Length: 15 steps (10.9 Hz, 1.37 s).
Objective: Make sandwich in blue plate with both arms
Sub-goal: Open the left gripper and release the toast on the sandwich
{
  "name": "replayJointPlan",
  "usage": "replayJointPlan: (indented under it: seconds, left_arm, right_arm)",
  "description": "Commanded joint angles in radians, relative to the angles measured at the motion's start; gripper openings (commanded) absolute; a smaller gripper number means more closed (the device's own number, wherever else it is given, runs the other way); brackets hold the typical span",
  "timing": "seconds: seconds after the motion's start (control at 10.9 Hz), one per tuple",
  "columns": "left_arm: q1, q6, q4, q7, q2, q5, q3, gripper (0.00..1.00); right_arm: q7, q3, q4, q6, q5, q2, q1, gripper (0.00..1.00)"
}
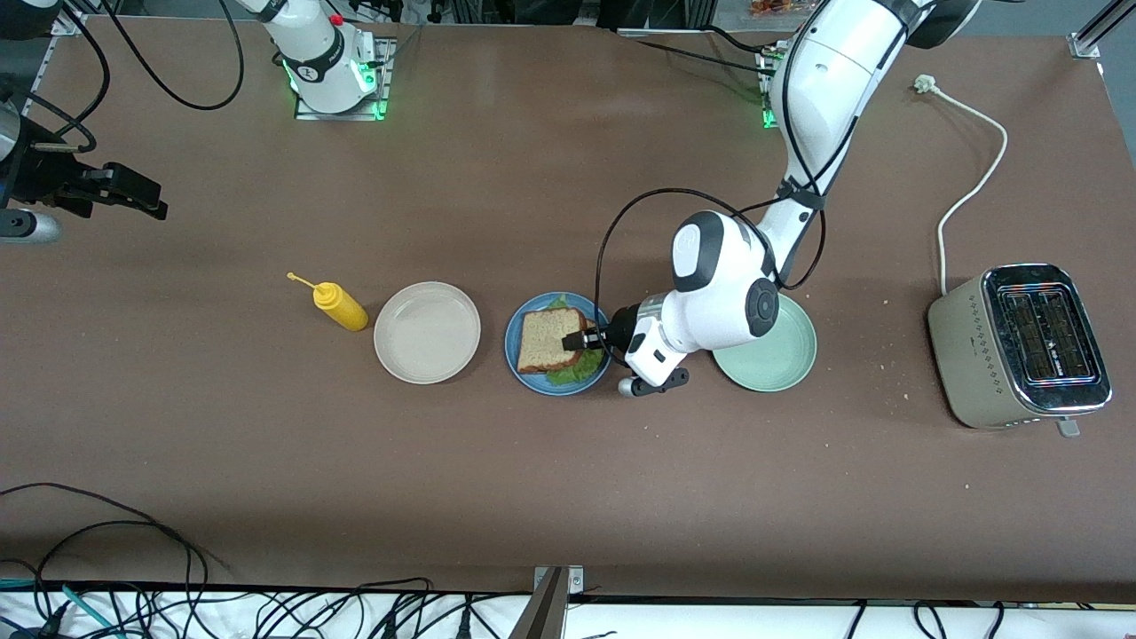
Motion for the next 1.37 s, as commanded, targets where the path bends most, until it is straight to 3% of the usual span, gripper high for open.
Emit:
replayJointPlan:
  seconds: [0.0, 0.27, 0.73, 1.01, 1.19, 1.28]
  left_arm:
    - [0.002, -0.003, -0.001, 0.025, 0.01, -0.02, 0.008, 1.0]
    - [0.023, -0.012, -0.026, 0.02, -0.003, -0.018, 0.026, 1.0]
    - [0.12, -0.04, -0.114, 0.019, -0.17, -0.015, 0.005, 1.0]
    - [0.268, -0.043, -0.319, 0.022, -0.407, -0.017, 0.005, 1.0]
    - [0.275, -0.05, -0.395, 0.019, -0.521, -0.008, 0.008, 1.0]
    - [0.275, -0.063, -0.435, 0.019, -0.583, 0.053, 0.012, 1.0]
  right_arm:
    - [0.014, 0.003, 0.027, -0.017, -0.018, 0.009, 0.003, 1.0]
    - [0.014, 0.003, 0.027, -0.017, -0.015, 0.009, 0.003, 1.0]
    - [0.014, 0.003, 0.027, -0.015, -0.014, 0.009, 0.003, 1.0]
    - [0.014, 0.003, 0.027, -0.015, -0.012, 0.009, 0.003, 1.0]
    - [0.014, 0.003, 0.027, -0.015, -0.011, 0.009, 0.003, 1.0]
    - [0.014, 0.003, 0.027, -0.015, -0.012, 0.009, 0.003, 1.0]
